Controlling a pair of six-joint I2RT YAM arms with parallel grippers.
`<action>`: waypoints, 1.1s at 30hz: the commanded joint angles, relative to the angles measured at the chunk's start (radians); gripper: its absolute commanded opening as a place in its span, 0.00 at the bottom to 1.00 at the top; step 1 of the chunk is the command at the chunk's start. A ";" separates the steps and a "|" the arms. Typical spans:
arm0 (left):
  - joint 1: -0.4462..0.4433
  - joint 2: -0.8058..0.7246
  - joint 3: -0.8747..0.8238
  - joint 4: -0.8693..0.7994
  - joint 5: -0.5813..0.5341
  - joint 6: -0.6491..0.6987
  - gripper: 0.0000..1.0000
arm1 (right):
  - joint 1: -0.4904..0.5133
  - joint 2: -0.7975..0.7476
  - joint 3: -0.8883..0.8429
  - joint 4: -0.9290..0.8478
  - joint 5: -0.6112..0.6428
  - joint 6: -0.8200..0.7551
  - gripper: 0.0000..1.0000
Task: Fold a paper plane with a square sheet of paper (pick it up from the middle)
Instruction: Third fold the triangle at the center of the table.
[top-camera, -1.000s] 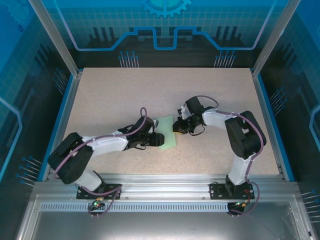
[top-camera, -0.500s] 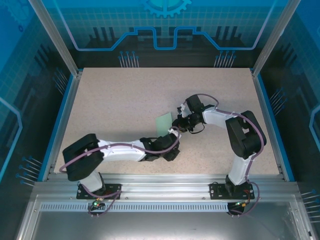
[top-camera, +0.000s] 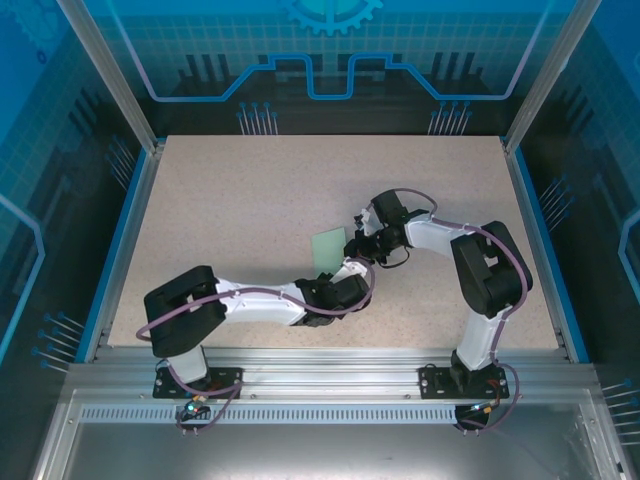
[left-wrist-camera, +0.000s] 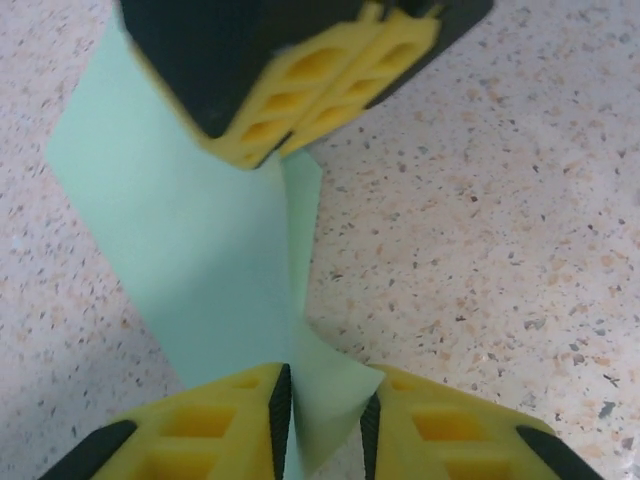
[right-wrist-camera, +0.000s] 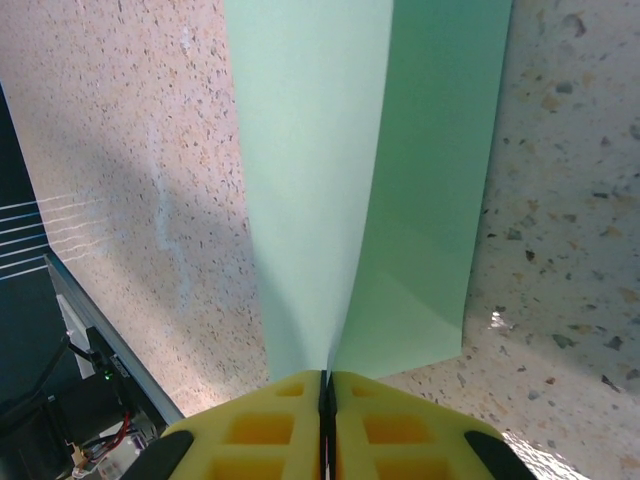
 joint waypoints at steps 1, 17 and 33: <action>-0.003 -0.056 -0.020 0.022 -0.006 0.002 0.22 | -0.019 0.021 0.028 -0.040 -0.009 -0.016 0.10; 0.134 -0.122 -0.092 0.094 0.314 -0.017 0.00 | -0.019 0.005 0.035 -0.062 0.002 -0.042 0.16; 0.261 -0.167 -0.162 0.169 0.533 -0.027 0.00 | 0.001 -0.009 0.109 -0.072 0.064 -0.052 0.25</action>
